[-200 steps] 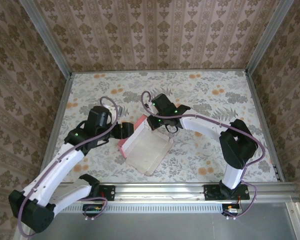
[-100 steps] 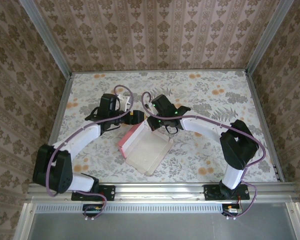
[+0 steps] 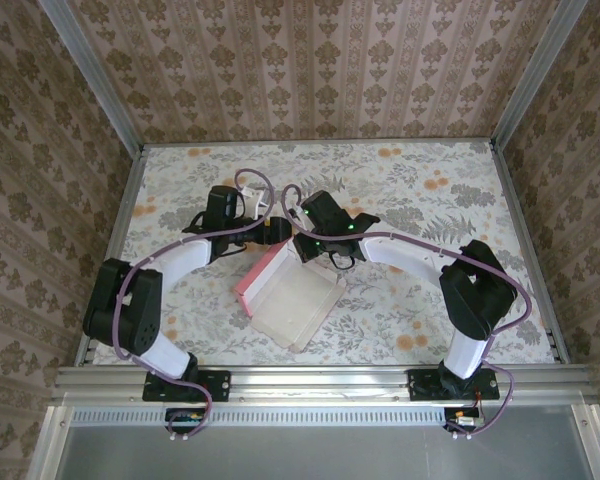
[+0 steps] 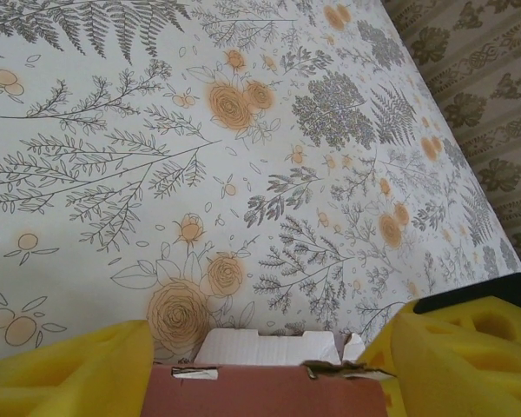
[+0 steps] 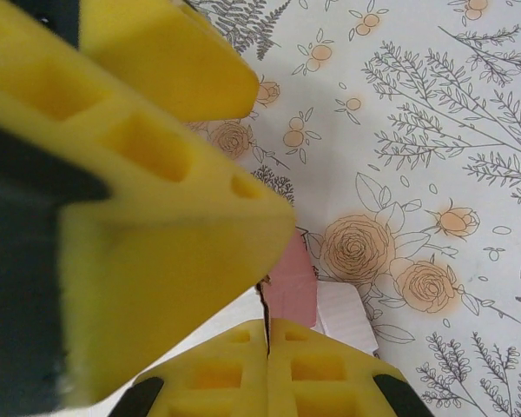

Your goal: Fold the paper box

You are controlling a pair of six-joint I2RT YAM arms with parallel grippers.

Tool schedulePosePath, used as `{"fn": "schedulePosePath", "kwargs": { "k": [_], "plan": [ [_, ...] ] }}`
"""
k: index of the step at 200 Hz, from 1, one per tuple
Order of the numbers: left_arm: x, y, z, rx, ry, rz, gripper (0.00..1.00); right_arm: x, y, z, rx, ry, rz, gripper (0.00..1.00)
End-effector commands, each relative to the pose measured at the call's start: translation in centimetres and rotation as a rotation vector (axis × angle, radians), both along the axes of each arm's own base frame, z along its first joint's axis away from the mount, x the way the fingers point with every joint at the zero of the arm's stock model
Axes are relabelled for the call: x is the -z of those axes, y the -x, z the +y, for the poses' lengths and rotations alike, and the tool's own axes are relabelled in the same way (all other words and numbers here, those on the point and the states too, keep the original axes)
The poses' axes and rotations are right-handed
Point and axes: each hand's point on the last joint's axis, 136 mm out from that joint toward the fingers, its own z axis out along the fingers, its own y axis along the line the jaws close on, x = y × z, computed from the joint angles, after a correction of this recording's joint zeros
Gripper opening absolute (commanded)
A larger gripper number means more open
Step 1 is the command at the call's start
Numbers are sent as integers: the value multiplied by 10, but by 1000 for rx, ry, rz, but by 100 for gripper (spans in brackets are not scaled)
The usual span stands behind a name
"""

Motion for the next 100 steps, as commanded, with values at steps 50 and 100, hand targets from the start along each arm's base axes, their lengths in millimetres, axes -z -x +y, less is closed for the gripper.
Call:
{"fn": "schedulePosePath", "kwargs": {
  "k": [50,100],
  "plan": [
    [1,-10,-5,18,46,-8,70,15,17,-14,76,47,64,2],
    [15,-8,-6,33,38,14,70,17,22,-13,118,50,66,7]
  ]
}}
